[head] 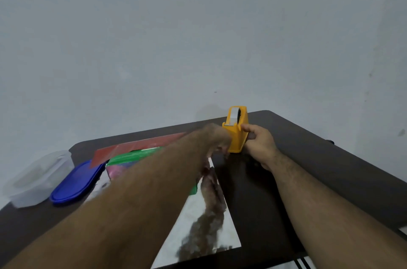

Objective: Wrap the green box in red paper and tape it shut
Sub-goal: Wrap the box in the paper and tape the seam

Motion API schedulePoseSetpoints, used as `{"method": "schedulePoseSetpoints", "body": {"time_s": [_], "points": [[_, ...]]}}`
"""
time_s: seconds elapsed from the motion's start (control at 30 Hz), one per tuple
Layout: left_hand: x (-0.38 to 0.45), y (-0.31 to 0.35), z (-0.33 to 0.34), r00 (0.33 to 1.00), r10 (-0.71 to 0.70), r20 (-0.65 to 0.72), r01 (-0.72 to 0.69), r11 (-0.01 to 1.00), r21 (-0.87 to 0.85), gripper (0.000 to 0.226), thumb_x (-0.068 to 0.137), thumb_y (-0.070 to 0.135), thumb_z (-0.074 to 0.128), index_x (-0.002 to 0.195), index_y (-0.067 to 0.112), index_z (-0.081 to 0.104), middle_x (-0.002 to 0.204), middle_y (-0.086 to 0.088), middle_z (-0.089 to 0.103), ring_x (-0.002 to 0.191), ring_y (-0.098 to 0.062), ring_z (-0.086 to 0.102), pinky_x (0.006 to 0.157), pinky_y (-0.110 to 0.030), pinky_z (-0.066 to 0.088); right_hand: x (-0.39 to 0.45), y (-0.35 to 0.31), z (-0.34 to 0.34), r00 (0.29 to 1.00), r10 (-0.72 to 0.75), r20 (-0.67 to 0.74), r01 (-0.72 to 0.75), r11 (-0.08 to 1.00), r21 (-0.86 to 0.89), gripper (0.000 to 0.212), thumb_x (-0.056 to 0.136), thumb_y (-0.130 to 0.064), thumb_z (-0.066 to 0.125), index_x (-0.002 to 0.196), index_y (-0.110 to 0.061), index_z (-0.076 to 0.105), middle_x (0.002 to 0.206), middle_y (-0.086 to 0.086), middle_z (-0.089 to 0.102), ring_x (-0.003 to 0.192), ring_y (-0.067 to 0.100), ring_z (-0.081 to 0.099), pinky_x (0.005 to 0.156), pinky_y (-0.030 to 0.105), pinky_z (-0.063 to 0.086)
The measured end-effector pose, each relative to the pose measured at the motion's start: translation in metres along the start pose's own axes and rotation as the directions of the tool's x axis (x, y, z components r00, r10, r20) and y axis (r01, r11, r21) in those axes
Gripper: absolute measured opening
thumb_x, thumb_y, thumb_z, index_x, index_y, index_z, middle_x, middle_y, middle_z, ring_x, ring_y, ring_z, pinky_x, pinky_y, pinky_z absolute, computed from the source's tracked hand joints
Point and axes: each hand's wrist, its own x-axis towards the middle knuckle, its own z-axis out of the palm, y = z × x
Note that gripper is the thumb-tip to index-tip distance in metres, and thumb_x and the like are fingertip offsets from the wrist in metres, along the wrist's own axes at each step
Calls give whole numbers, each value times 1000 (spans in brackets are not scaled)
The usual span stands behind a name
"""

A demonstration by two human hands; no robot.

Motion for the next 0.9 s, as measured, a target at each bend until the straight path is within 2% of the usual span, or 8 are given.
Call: {"method": "schedulePoseSetpoints", "body": {"time_s": [0.1,0.2,0.27,0.33,0.47,0.6,0.83,0.9], "points": [[-10,0,2,993,59,-98,-55,997,46,24,90,5,72,113,-2,71,97,-16,71,89,-26,72,61,-27,56,-4,-3,0,999,-39,-29,37,998,-54,68,79,1,77,140,-27,67,132,-1,67,116,19,67,96,38,61],[-16,4,-18,959,155,-238,-127,983,129,20,85,16,80,81,7,63,81,-8,63,66,-15,58,49,-25,44,-18,-24,-4,954,-212,-211,175,968,-180,40,84,-5,72,119,-23,78,115,-5,63,102,18,64,89,32,55],[-29,1,-36,951,221,-215,-171,958,228,21,86,23,84,83,7,70,88,-10,71,70,-17,62,52,-28,48,-29,-43,-4,905,-322,-279,291,945,-149,21,88,-13,74,105,-24,81,106,-9,63,99,16,63,89,32,54],[-39,-9,-54,937,301,-174,-245,927,285,20,89,24,82,98,6,80,99,-10,76,86,-23,70,70,-34,58,-40,-60,0,886,-367,-283,370,928,-44,9,91,-19,77,95,-26,82,100,-13,68,93,15,65,86,30,53],[-57,-39,-89,907,395,-144,-337,888,314,7,92,26,79,89,20,76,79,6,66,72,-11,60,61,-22,46,-58,-99,14,956,-292,-34,293,935,202,4,89,-16,80,89,-14,84,92,-4,80,91,12,74,84,26,56],[-73,-65,-123,913,394,-107,-326,861,390,9,90,21,80,99,20,80,89,6,73,82,-11,65,69,-23,49,-73,-139,39,923,-218,316,169,970,177,6,88,-2,78,88,3,80,68,-3,72,53,-3,60,54,11,43],[-95,-99,-167,905,409,-116,-329,846,421,10,90,20,81,100,19,81,99,3,77,90,-13,67,79,-27,55,-84,-193,78,890,-159,428,130,987,95,7,81,-2,82,87,1,81,72,13,71,62,16,56,47,20,43],[-99,-109,-180,913,389,-123,-307,853,422,8,90,20,80,98,21,82,97,5,78,92,-12,69,78,-27,55,-87,-206,88,872,-160,463,155,987,49,4,82,-4,84,85,-5,82,75,6,75,67,15,60,52,21,46]]}}
